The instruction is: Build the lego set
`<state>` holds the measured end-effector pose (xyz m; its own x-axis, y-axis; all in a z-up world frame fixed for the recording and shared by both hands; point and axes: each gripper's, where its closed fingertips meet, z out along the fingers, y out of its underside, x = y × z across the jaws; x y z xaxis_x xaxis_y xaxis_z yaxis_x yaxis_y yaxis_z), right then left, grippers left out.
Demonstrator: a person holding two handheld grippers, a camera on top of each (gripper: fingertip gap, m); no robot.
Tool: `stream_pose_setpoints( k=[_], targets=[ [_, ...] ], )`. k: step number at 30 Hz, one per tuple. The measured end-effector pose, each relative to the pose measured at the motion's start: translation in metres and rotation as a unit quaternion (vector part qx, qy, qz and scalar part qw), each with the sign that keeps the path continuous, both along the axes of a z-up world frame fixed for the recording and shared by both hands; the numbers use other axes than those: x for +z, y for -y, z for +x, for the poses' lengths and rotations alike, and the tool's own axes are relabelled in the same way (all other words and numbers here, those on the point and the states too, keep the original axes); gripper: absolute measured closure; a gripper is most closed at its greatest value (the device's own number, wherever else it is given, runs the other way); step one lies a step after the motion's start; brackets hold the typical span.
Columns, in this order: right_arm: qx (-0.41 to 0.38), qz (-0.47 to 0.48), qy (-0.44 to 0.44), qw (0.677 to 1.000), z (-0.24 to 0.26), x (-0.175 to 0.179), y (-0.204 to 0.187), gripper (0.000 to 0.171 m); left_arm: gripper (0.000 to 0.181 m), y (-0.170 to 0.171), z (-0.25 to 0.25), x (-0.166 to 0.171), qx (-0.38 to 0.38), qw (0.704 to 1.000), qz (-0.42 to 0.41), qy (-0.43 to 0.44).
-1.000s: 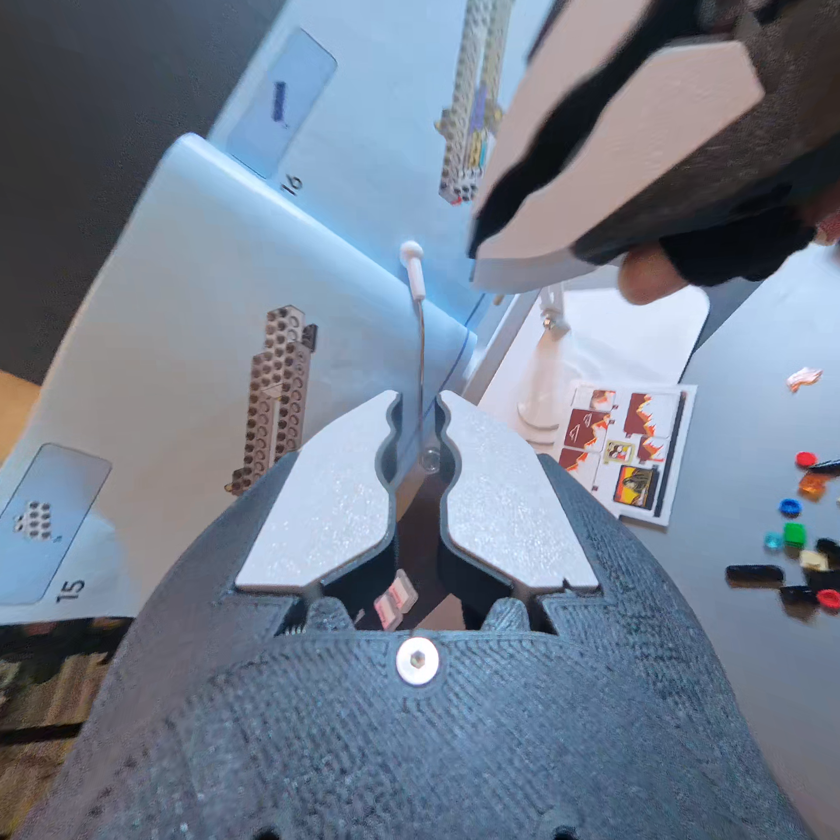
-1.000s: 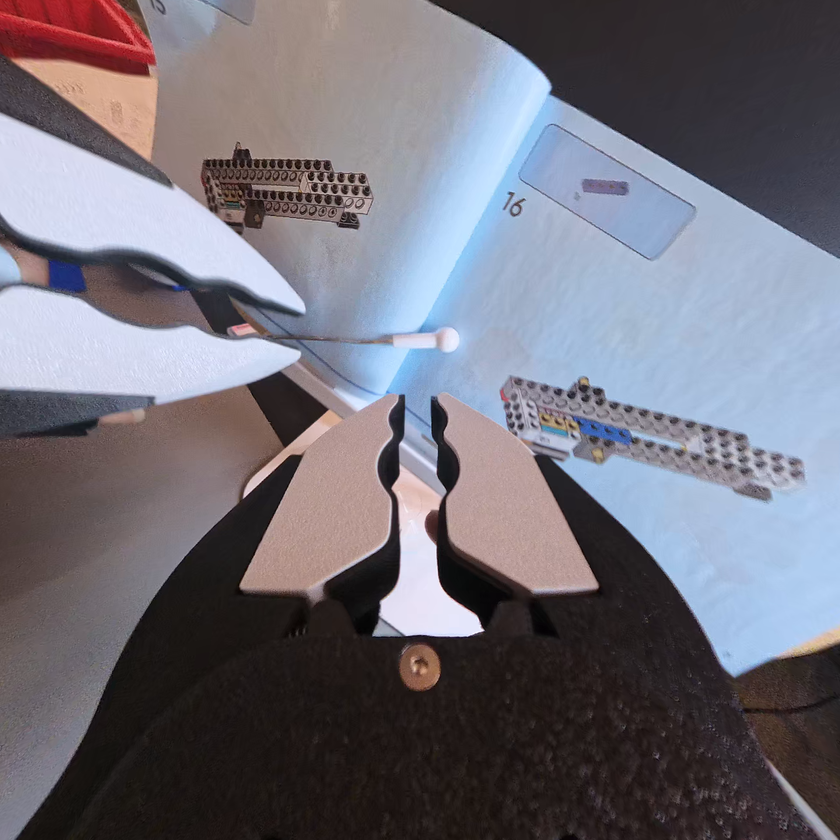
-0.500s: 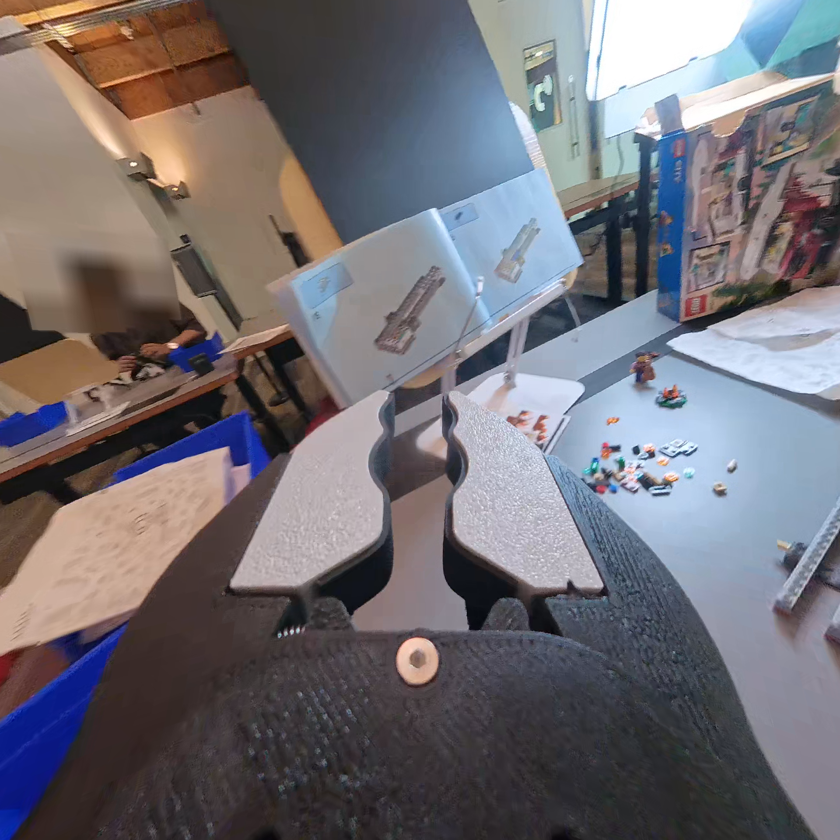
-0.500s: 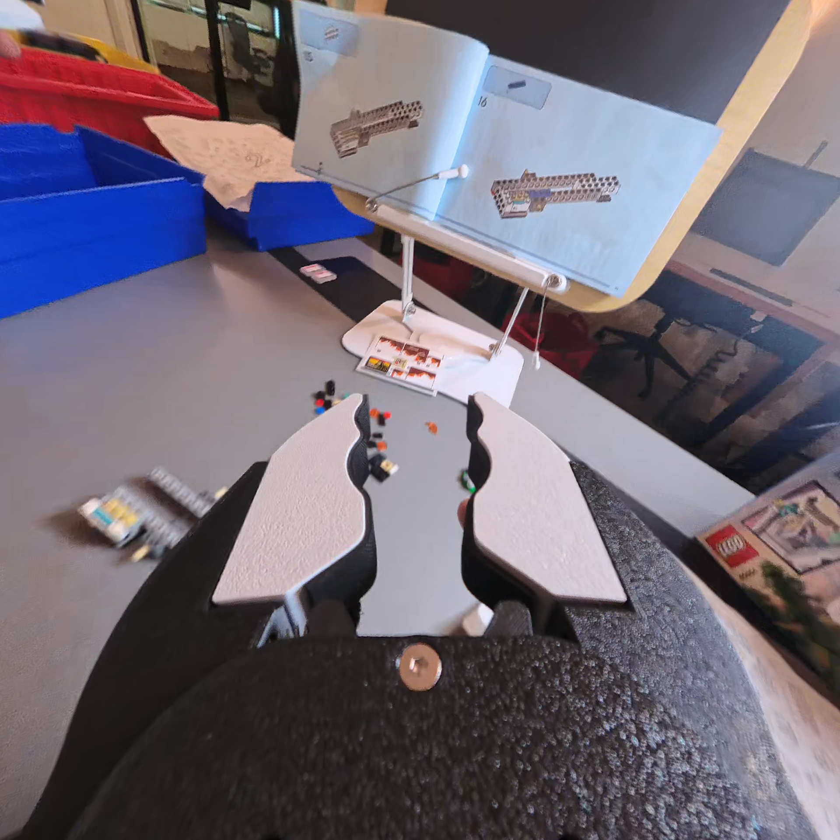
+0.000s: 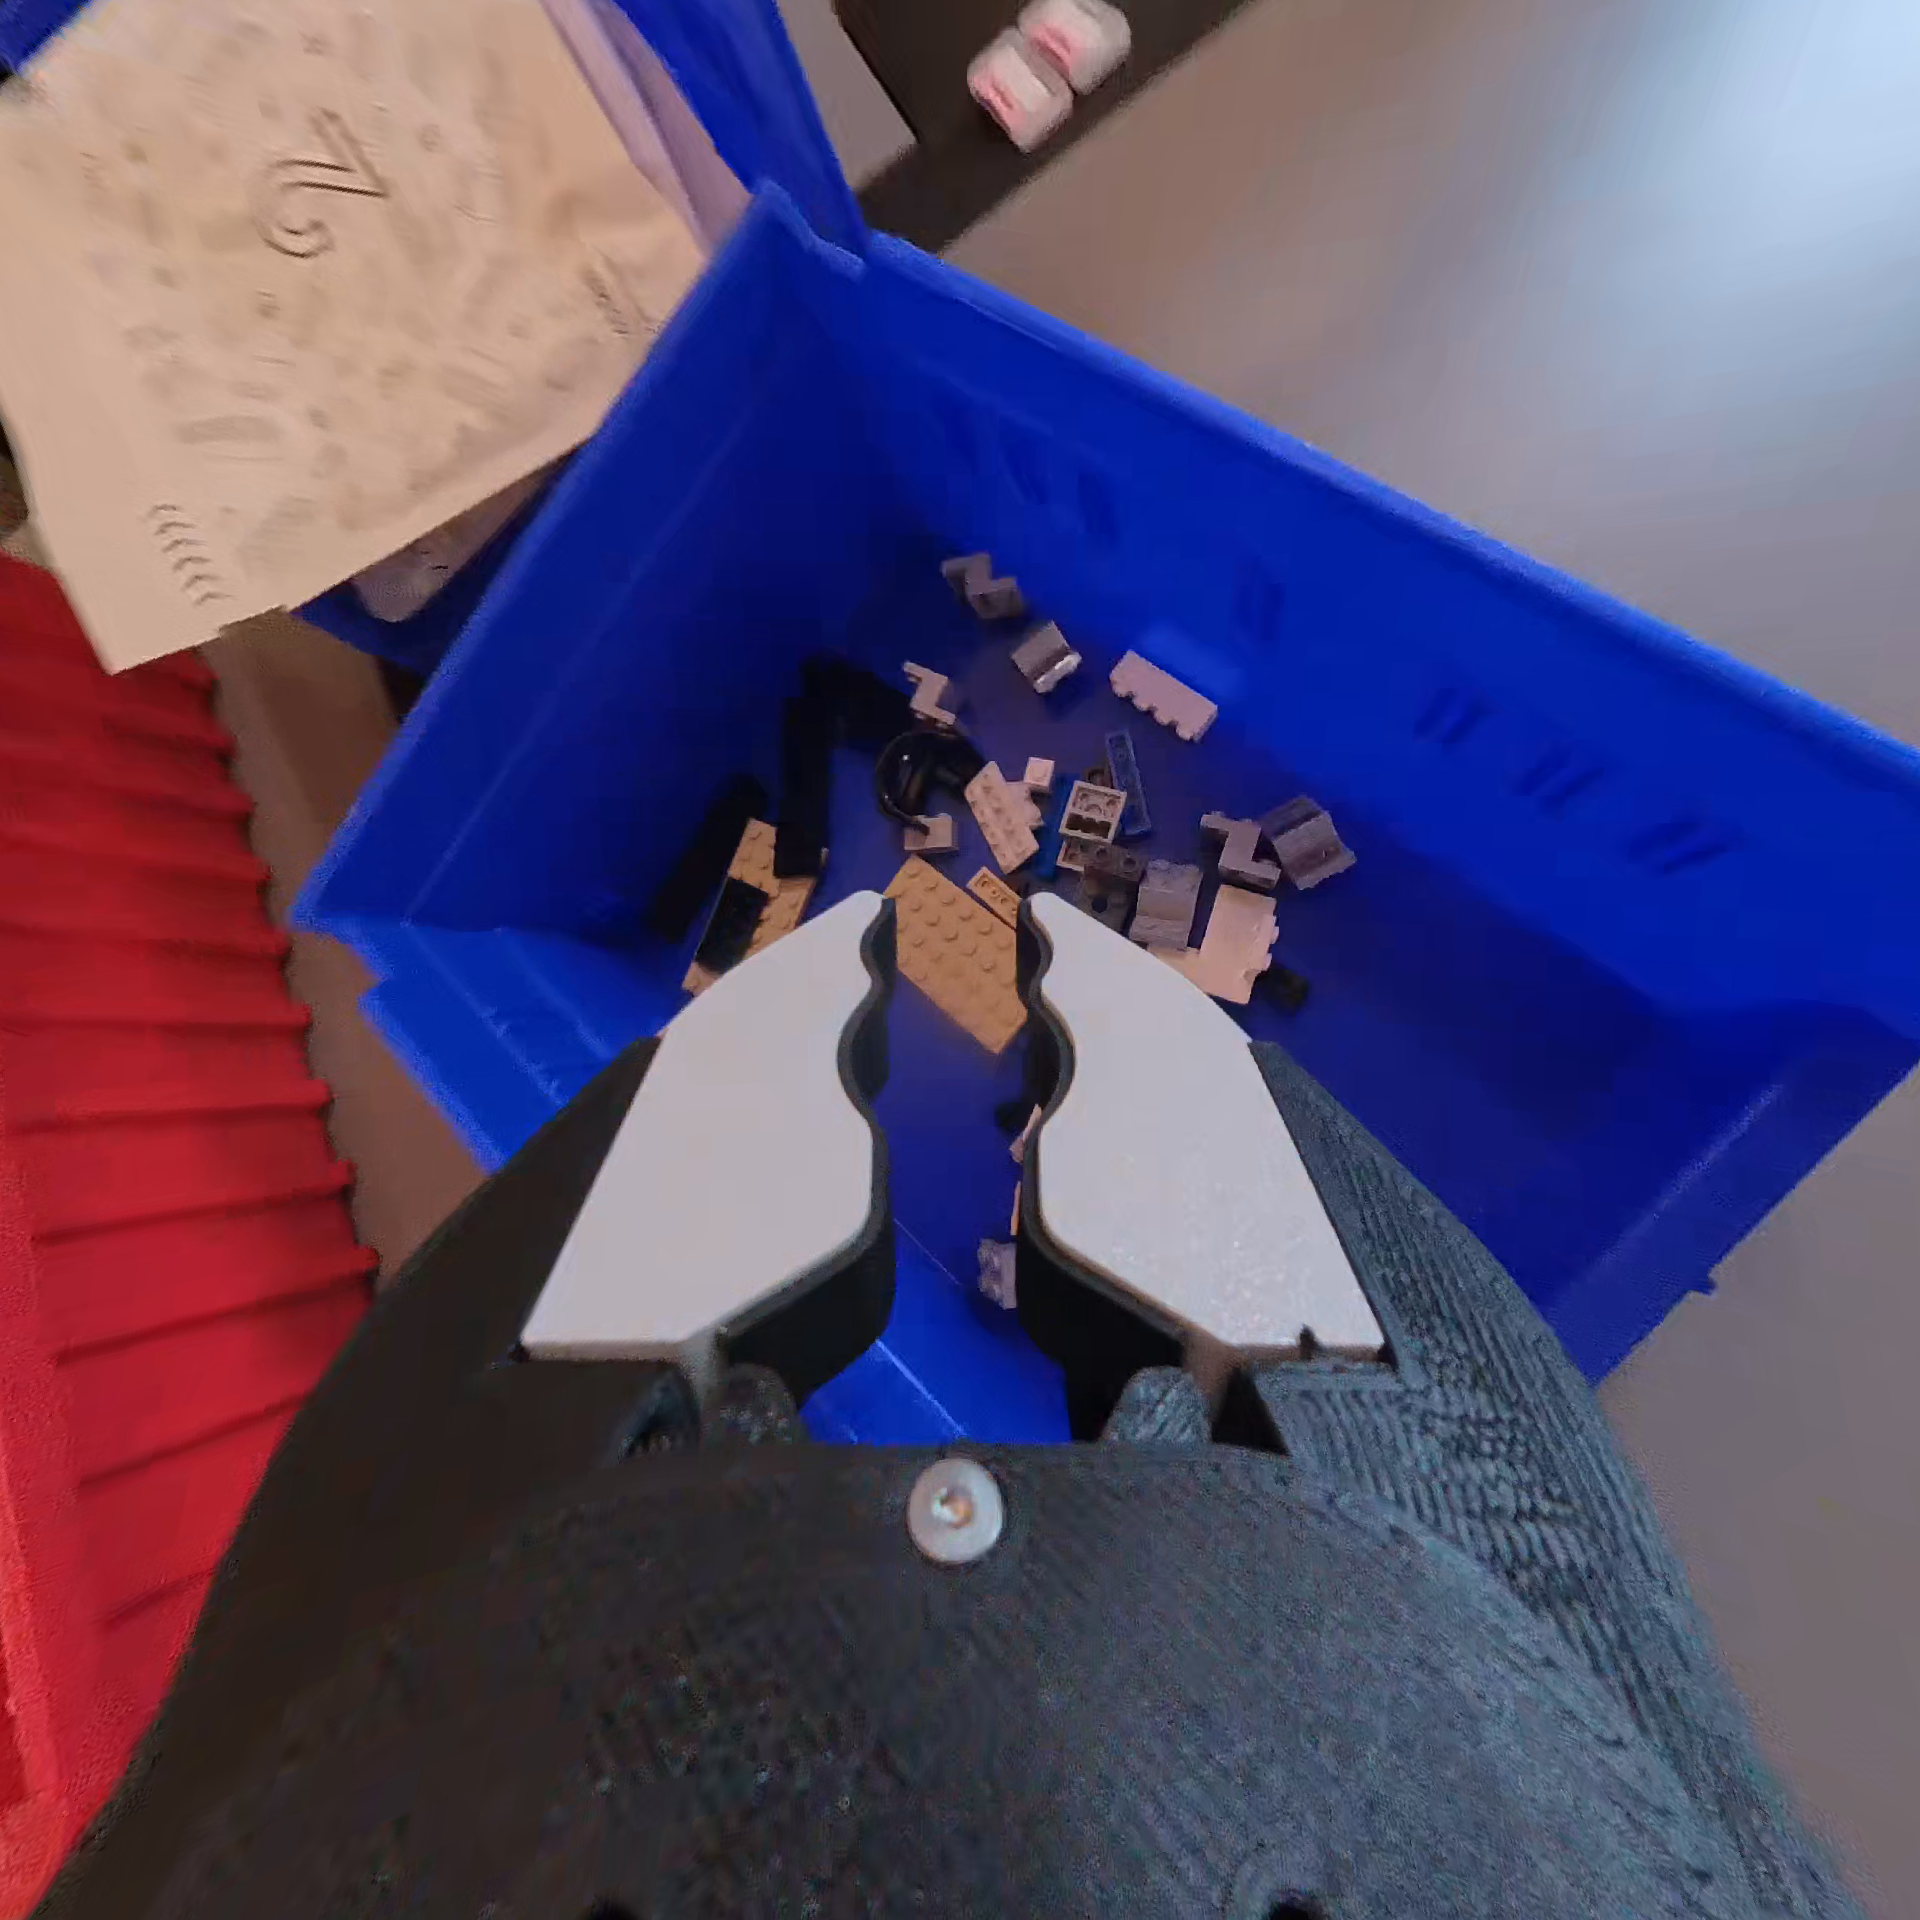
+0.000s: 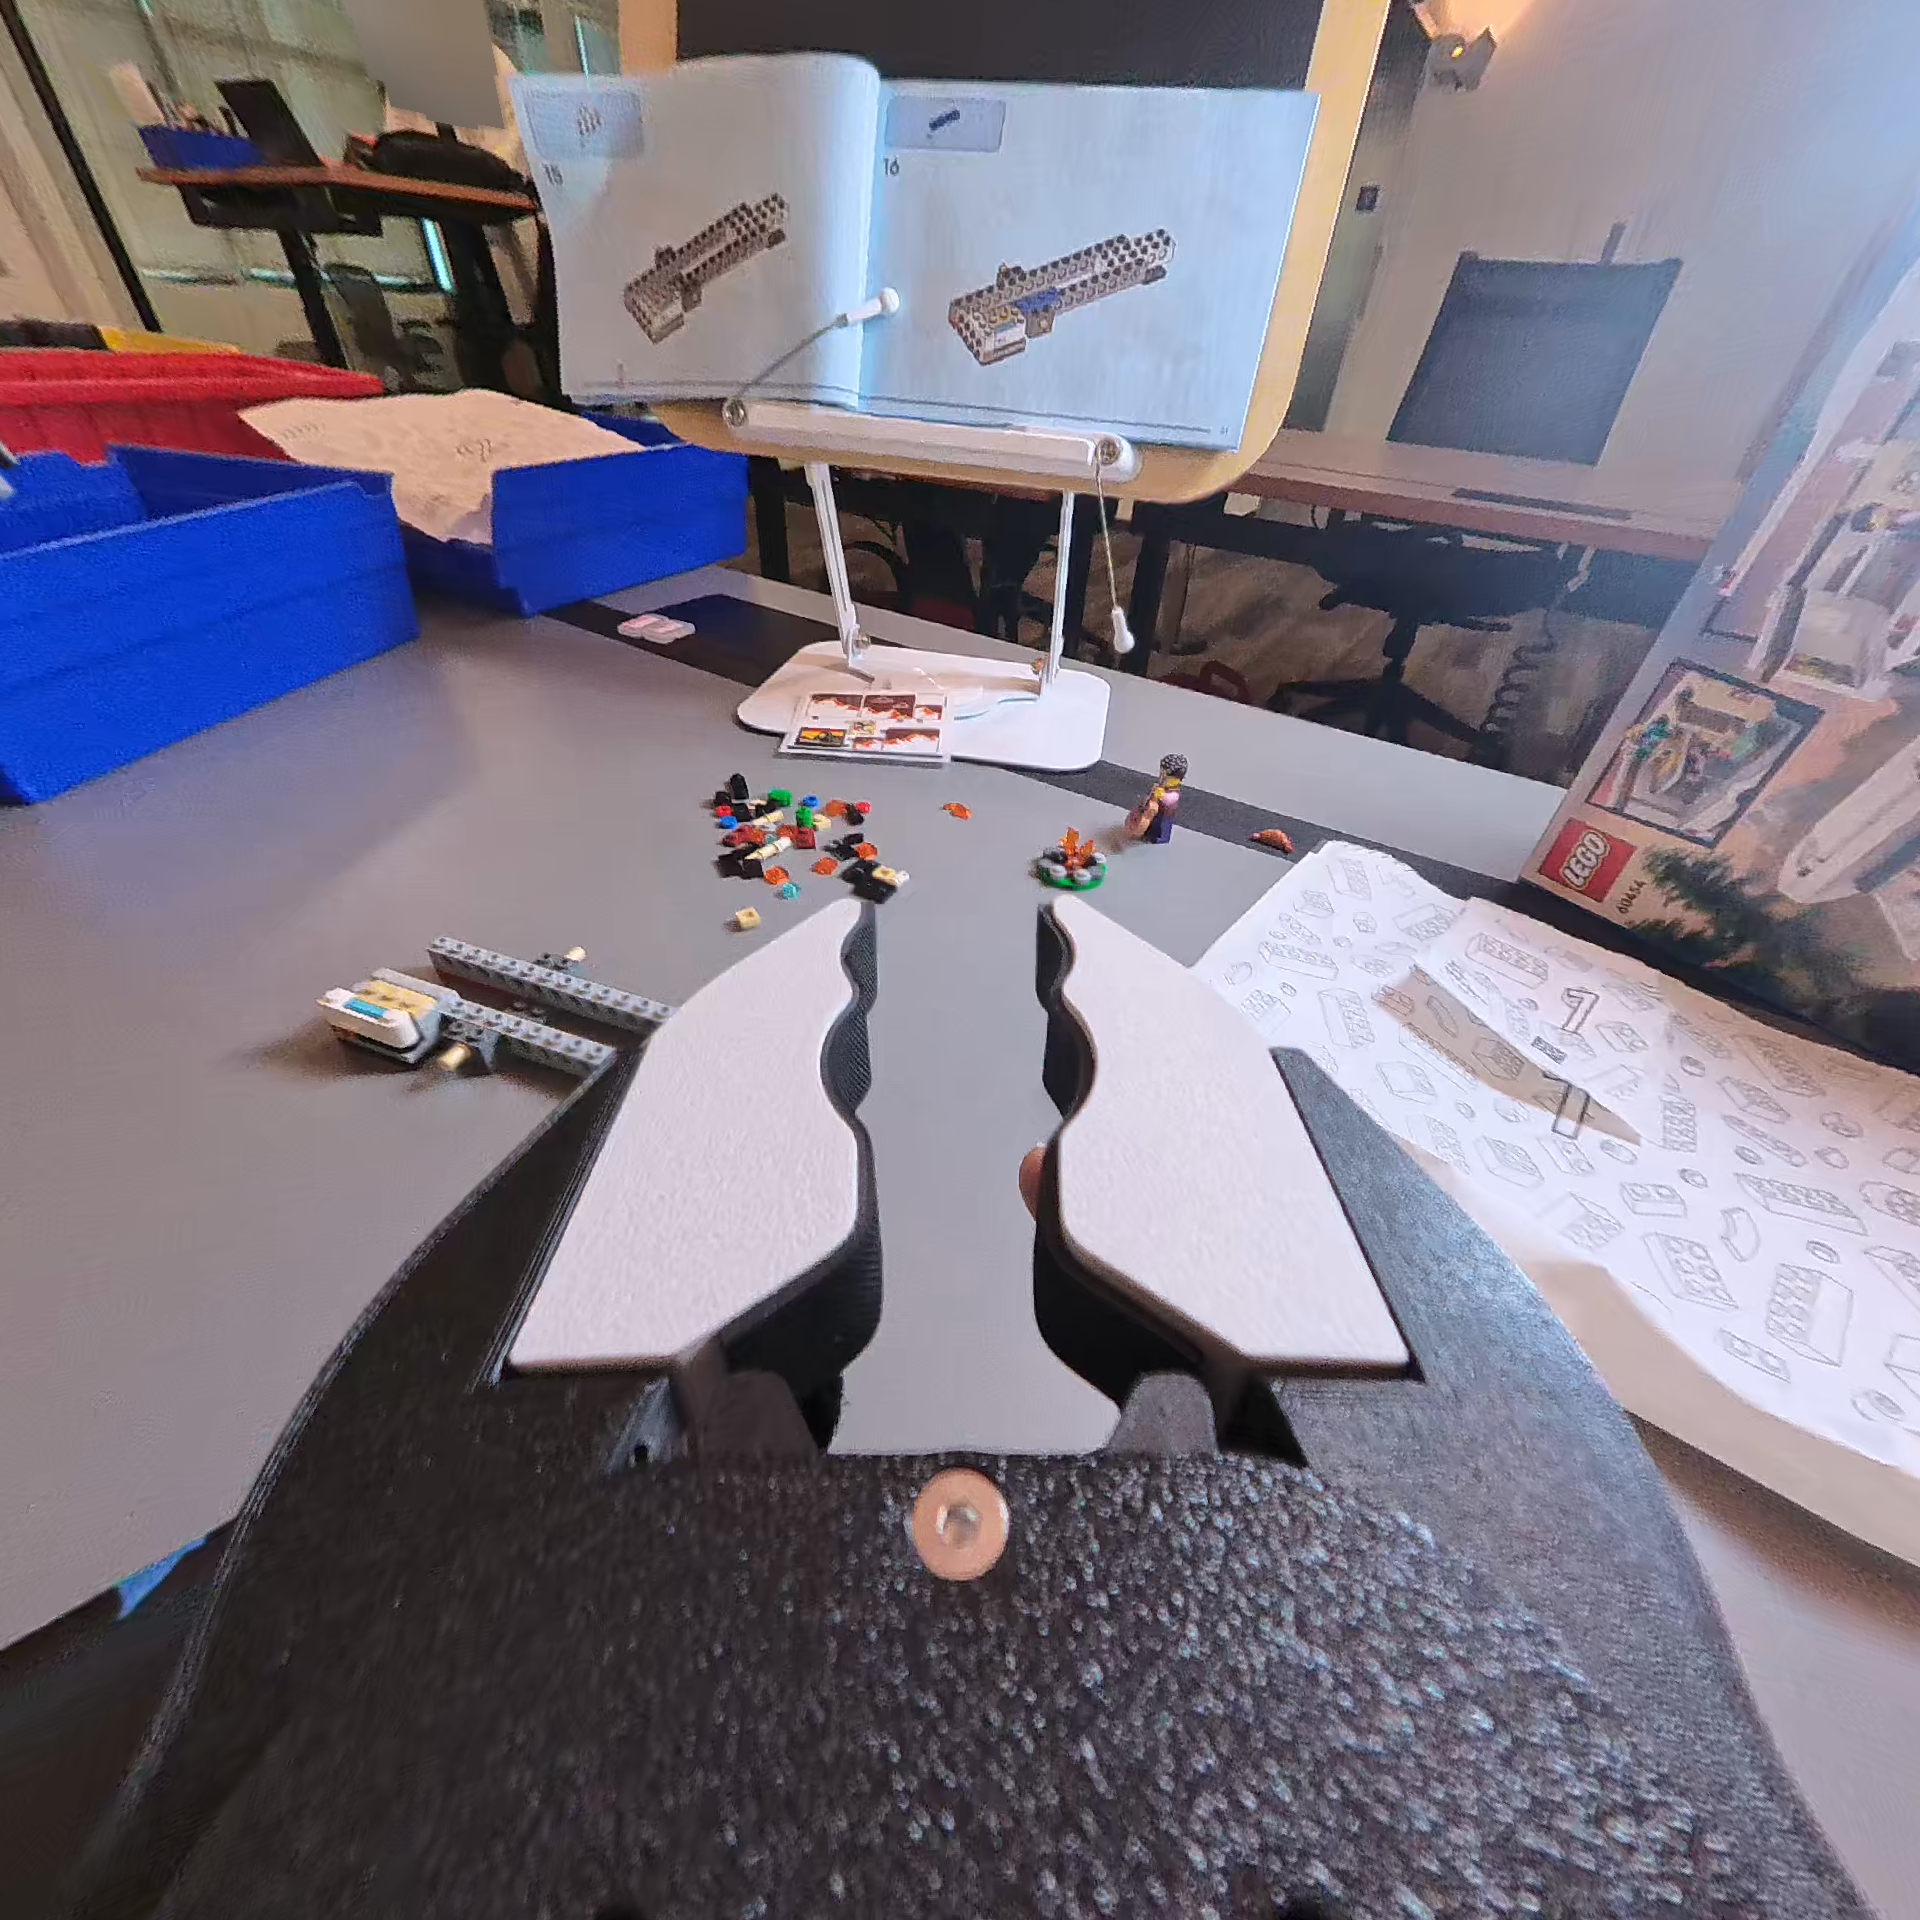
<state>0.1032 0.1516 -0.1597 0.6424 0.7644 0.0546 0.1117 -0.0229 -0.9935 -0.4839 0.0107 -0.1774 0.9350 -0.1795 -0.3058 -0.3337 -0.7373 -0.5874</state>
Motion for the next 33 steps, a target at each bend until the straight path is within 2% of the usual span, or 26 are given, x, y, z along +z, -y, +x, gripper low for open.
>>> stream_pose_setpoints(
  k=[4, 6, 10, 18, 22, 25, 27, 31, 33],
  targets=[
    [-0.002, 0.024, 0.026, 0.999, -0.001, -0.012, 0.003, 0.146, 0.164, -0.011, 0.018, -0.037, -0.077, 0.99, -0.111, 0.048],
    [-0.004, 0.042, 0.056, 0.998, -0.002, -0.018, 0.004, 0.146, 0.163, -0.001, 0.029, -0.058, -0.11, 0.975, -0.184, 0.061],
    [0.0, 0.071, 0.08, 0.994, -0.008, -0.021, 0.007, 0.148, 0.157, 0.012, 0.041, -0.083, -0.146, 0.957, -0.244, 0.055],
    [0.0, 0.057, 0.087, 0.995, -0.011, -0.029, 0.004, 0.149, 0.161, 0.015, 0.049, -0.097, -0.169, 0.958, -0.229, 0.027],
    [0.002, 0.058, 0.083, 0.995, -0.011, -0.028, 0.005, 0.15, 0.162, 0.003, 0.048, -0.081, -0.166, 0.965, -0.194, 0.062],
    [0.004, 0.056, 0.084, 0.995, -0.012, -0.029, 0.005, 0.15, 0.165, -0.025, 0.02, -0.069, -0.101, 0.983, -0.143, 0.054],
    [0.006, 0.056, 0.083, 0.995, -0.013, -0.028, 0.006, 0.15, 0.165, -0.039, -0.002, -0.074, -0.046, 0.988, -0.139, 0.057],
    [0.006, 0.059, 0.086, 0.995, -0.012, -0.028, 0.007, 0.15, 0.156, -0.046, 0.0, -0.092, -0.026, 0.976, -0.177, 0.126],
    [0.005, 0.061, 0.087, 0.994, -0.012, -0.028, 0.007, 0.15, 0.159, -0.052, -0.001, -0.094, -0.015, 0.975, -0.178, 0.135]
  ],
)
